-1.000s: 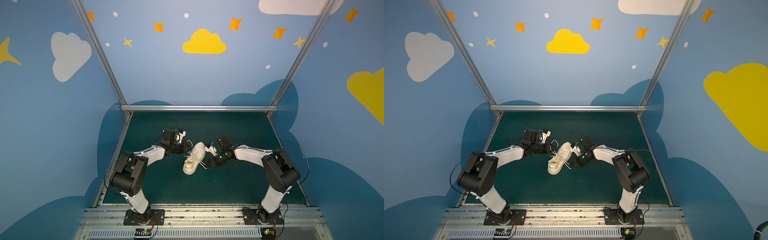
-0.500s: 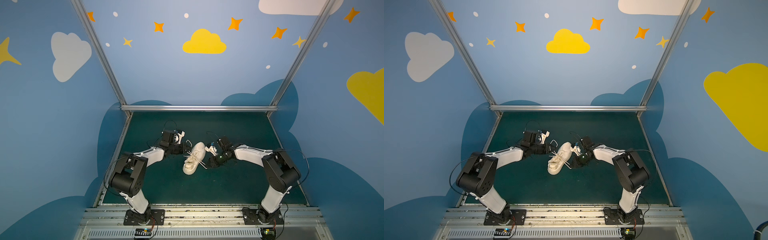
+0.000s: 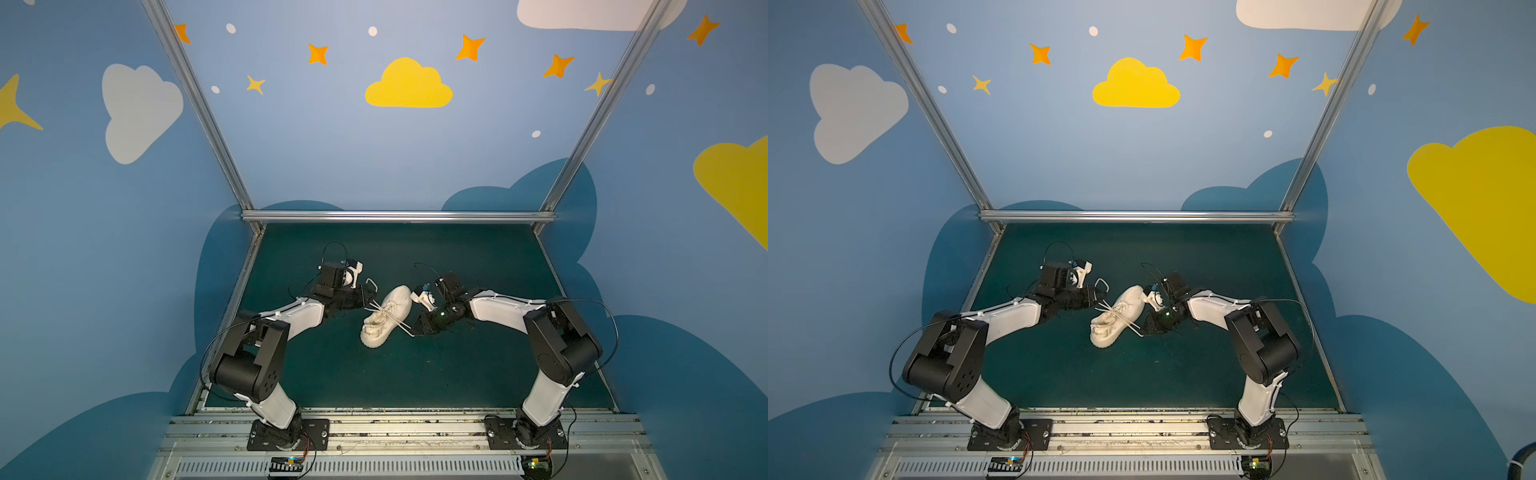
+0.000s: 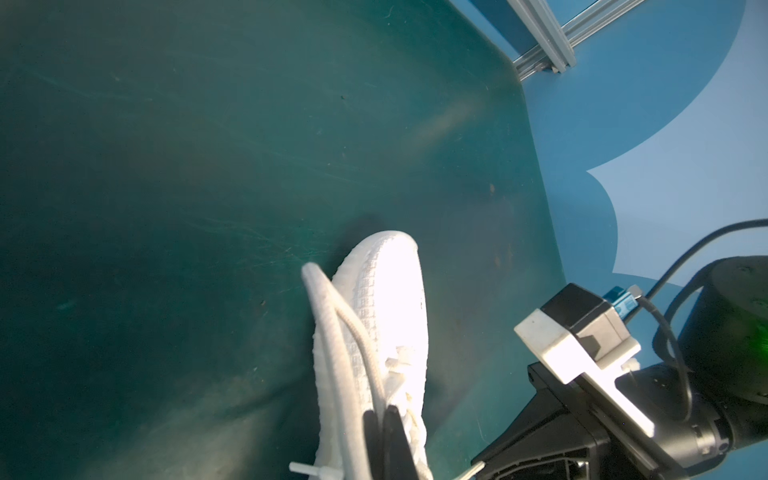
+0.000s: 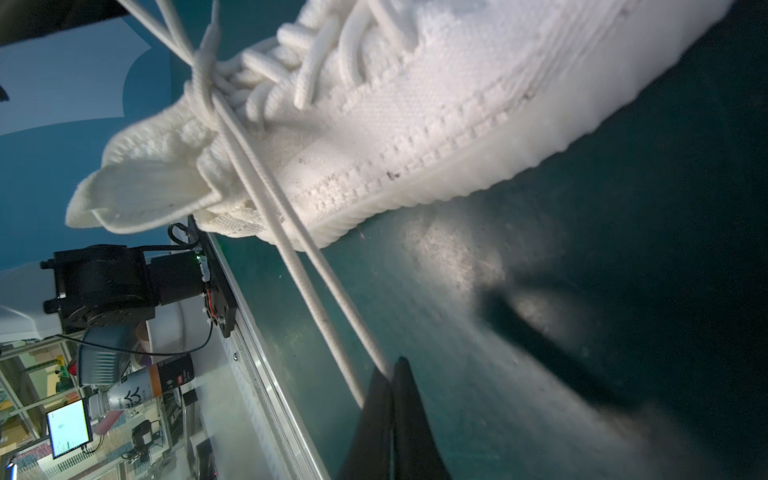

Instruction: Tie the shoes

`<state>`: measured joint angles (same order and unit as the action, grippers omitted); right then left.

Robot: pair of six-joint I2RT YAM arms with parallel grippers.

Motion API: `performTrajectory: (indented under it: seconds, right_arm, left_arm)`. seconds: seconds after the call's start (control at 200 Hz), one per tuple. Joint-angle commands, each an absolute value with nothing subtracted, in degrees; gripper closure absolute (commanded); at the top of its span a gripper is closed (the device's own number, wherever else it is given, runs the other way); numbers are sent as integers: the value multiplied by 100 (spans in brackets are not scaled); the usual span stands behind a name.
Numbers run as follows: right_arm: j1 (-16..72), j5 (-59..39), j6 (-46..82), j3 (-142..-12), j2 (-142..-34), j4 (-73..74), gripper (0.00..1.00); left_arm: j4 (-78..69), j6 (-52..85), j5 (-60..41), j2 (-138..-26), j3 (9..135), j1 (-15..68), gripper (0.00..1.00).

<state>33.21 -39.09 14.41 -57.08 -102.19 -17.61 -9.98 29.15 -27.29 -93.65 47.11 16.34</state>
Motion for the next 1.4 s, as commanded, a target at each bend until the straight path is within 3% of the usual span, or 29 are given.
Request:
performTrajectory:
  seconds: [0.0,1.397]
  right_arm:
    - [3255,-3854,1424,-5537,-10169,-2170,100]
    - [2959,-3707,1432,-4989,-9993,-2164,100]
  left_arm:
    - [-1316,2957,-2442,-9141,4685,1447,97]
    - [-1305,3005,-2490,-9049,4389,1028,97]
